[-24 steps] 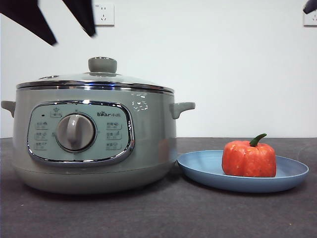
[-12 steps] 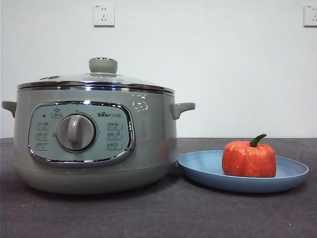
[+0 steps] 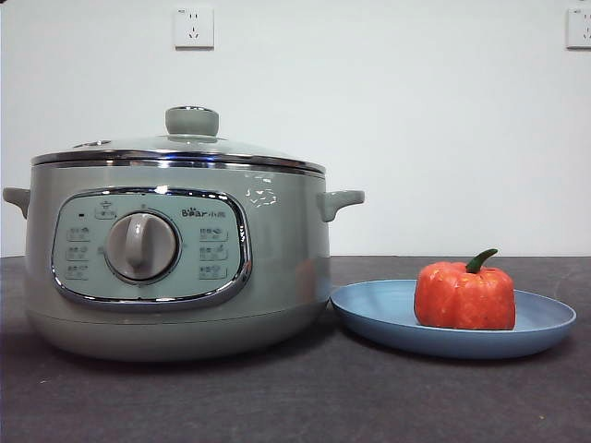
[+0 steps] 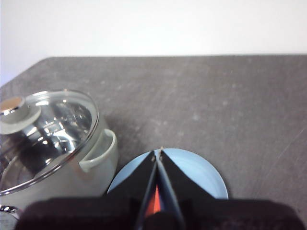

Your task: Take the pumpkin out from the steamer,put the pumpkin in the blue plate,close the lid

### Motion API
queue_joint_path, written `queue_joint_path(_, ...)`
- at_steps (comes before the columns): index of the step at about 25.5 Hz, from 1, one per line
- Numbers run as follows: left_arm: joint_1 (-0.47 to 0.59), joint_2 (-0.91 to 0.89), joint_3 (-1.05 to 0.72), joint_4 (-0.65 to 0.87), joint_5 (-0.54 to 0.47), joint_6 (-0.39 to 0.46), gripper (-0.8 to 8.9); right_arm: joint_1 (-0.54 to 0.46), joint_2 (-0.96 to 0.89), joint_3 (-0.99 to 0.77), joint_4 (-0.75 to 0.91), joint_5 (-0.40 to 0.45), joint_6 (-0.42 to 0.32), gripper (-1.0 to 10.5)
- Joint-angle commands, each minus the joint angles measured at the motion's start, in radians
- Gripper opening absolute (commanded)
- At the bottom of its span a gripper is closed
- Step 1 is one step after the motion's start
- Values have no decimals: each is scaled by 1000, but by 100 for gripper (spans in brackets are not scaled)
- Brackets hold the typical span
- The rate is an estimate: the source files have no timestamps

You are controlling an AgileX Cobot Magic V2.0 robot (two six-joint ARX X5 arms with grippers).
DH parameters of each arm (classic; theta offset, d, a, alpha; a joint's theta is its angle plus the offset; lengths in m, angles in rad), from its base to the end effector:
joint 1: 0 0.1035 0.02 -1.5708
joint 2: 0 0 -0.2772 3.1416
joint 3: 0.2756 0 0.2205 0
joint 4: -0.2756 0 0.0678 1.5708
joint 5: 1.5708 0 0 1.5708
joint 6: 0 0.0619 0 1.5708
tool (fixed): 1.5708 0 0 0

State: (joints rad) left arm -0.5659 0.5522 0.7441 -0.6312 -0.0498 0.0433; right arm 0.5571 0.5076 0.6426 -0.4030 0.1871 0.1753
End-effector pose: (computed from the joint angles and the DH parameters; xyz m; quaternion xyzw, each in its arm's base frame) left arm 0.0845 -0.0500 0.2931 0.0864 0.2022 -0.2535 0.9420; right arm 0.0943 0.0452 0.2922 0.0369 0.1399 0.1707 0.9746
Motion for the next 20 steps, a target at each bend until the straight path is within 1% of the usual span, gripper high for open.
queue_joint_path(1,-4,2,-3,-26,0,-2,-3,2,6,-9,8,2,26,1)
queue_joint_path(15,-8,-3,-4,-52,2,-2,-3,2,8,-8,-23,3,25,1)
queue_joint_path(18,15,-75,-5,-100,-37,13,-3,2,8,-8,-32,3,25,1)
queue_joint_path(20,56,-143,-15,-96,-20,0,-3,2,8,-8,-35,2,26,1)
